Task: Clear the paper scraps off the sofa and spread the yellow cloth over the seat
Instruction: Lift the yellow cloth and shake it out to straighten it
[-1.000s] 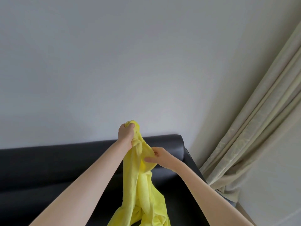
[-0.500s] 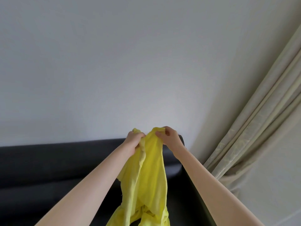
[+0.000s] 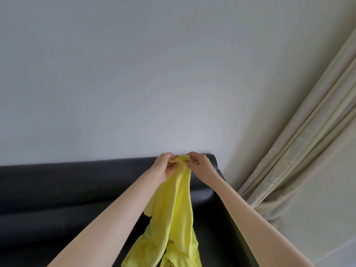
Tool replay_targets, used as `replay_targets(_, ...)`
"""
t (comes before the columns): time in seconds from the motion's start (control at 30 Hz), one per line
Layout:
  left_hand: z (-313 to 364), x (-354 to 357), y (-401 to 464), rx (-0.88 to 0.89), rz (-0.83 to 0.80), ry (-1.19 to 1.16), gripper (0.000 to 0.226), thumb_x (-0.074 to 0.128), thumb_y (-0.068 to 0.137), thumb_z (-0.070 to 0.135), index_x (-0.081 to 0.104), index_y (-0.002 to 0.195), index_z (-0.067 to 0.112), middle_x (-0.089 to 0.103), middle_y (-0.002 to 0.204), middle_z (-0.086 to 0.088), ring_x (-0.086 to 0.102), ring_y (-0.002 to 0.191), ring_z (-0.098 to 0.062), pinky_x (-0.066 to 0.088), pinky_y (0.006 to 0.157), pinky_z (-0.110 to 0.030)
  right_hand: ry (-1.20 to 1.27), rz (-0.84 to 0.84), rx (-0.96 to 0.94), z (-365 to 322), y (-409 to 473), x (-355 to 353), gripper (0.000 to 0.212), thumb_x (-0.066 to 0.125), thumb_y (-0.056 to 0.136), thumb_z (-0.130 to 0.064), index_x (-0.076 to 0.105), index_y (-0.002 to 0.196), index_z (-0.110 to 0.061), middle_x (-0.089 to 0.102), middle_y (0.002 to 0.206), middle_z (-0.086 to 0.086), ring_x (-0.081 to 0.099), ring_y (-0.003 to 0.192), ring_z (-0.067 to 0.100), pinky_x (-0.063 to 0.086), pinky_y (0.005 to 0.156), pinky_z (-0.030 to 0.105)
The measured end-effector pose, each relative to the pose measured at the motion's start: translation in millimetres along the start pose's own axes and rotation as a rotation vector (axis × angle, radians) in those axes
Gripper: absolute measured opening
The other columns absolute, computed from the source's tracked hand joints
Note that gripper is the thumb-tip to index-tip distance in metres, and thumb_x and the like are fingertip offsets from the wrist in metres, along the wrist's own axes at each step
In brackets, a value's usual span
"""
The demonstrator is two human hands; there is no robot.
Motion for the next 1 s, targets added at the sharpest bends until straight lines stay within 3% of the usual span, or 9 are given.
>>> replay_targets(0.1, 1.9, 0.2, -3.4, 0.002, 0.020, -0.095, 0.013, 0.046, 0.085, -0.006, 0.050, 0.078, 0.004, 0.048, 0.079, -0.012, 0.054, 0.068, -0.018, 0.051, 0.059, -0.023, 0.030, -0.004, -0.016, -2.0, -2.5, -0.5, 0.011, 0.060, 0.088, -0.012, 0.067, 0.091, -0.020, 0.067, 0.085, -0.006, 0.059, 0.075, 0.006, 0.045, 0.071, 0.015)
replay_targets(0.33, -4.7, 5.5, -9.4, -0.018, 0.010, -0.170, 0.016, 0.043, 0.084, -0.007, 0.054, 0.077, 0.003, 0.051, 0.078, -0.012, 0.054, 0.065, -0.019, 0.052, 0.049, -0.022, 0.140, -0.033, -0.025, -13.2, -6.7, 3.3, 0.018, 0.056, 0.088, -0.006, 0.066, 0.095, -0.019, 0.070, 0.094, -0.001, 0.064, 0.093, 0.020, 0.051, 0.087, 0.034)
replay_targets(0.47, -6.9, 2.8, -8.5, -0.018, 0.024, -0.189, 0.014, 0.044, 0.085, -0.005, 0.053, 0.081, 0.003, 0.050, 0.081, -0.013, 0.055, 0.069, -0.019, 0.051, 0.057, -0.023, 0.294, -0.147, 0.057, -11.7, -12.5, 6.8, 0.024, 0.059, 0.081, -0.018, 0.063, 0.105, -0.014, 0.068, 0.099, -0.002, 0.061, 0.090, 0.009, 0.048, 0.081, 0.022)
replay_targets(0.57, -7.5, 1.9, -7.0, -0.013, 0.001, -0.162, 0.014, 0.042, 0.085, -0.006, 0.053, 0.087, 0.003, 0.050, 0.089, -0.014, 0.055, 0.075, -0.020, 0.052, 0.068, -0.025, 0.119, -0.102, 0.000, -10.3, -14.1, 8.1, 0.024, 0.070, 0.084, -0.020, 0.063, 0.106, -0.013, 0.070, 0.099, -0.003, 0.065, 0.092, 0.011, 0.052, 0.083, 0.023)
replay_targets(0.7, -12.5, -4.3, -6.7, -0.132, 0.044, -0.098, 0.000, 0.052, 0.089, 0.004, 0.053, 0.089, 0.004, 0.050, 0.088, -0.012, 0.057, 0.078, -0.018, 0.056, 0.061, -0.024, -0.039, -0.016, -0.006, -13.3, -10.5, 1.8, 0.011, 0.061, 0.089, -0.014, 0.063, 0.100, -0.011, 0.067, 0.092, -0.002, 0.061, 0.088, 0.019, 0.049, 0.081, 0.028)
replay_targets(0.77, -14.9, -15.1, -2.9, -0.163, 0.199, 0.129, 0.026, 0.060, 0.090, 0.027, 0.049, 0.100, 0.006, 0.050, 0.089, -0.008, 0.054, 0.084, -0.018, 0.055, 0.071, -0.030, -0.126, -0.041, -0.017, -16.6, -6.4, -7.3, 0.012, 0.057, 0.092, -0.012, 0.062, 0.102, -0.012, 0.065, 0.094, 0.001, 0.059, 0.090, 0.022, 0.047, 0.080, 0.030)
replay_targets(0.87, -11.7, -29.9, 1.6, 0.052, 0.410, 0.443, 0.055, 0.059, 0.085, 0.055, 0.035, 0.110, 0.012, 0.049, 0.107, -0.006, 0.051, 0.101, -0.022, 0.046, 0.094, -0.038, -0.215, -0.086, -0.050, -26.5, 1.0, -27.7, 0.011, 0.054, 0.094, -0.015, 0.060, 0.103, -0.015, 0.064, 0.097, 0.004, 0.056, 0.089, 0.021, 0.044, 0.076, 0.029)
replay_targets(0.93, -10.3, -29.4, 6.0, 0.330, 0.307, 0.565, 0.058, 0.061, 0.085, 0.053, 0.038, 0.120, 0.013, 0.048, 0.122, -0.005, 0.044, 0.118, -0.023, 0.039, 0.098, -0.036, -0.279, -0.098, -0.066, -33.3, 7.1, -44.1, 0.010, 0.053, 0.095, -0.018, 0.059, 0.102, -0.015, 0.064, 0.095, 0.007, 0.056, 0.087, 0.024, 0.044, 0.077, 0.034)
replay_targets(1.0, -13.9, -22.3, 6.5, 0.461, 0.050, 0.650, 0.058, 0.063, 0.086, 0.048, 0.036, 0.129, 0.021, 0.048, 0.127, -0.001, 0.043, 0.121, -0.018, 0.036, 0.097, -0.030, -0.346, -0.107, -0.084, -39.5, 12.1, -59.2, 0.009, 0.052, 0.096, -0.020, 0.058, 0.100, -0.015, 0.064, 0.092, 0.009, 0.055, 0.082, 0.026, 0.043, 0.073, 0.034)
Point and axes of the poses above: each hand's wrist, its own y-axis towards the middle knuckle, its own x-axis out of the palm, z = x × y, the point moved 3 cm from there along y, towards the middle knuckle
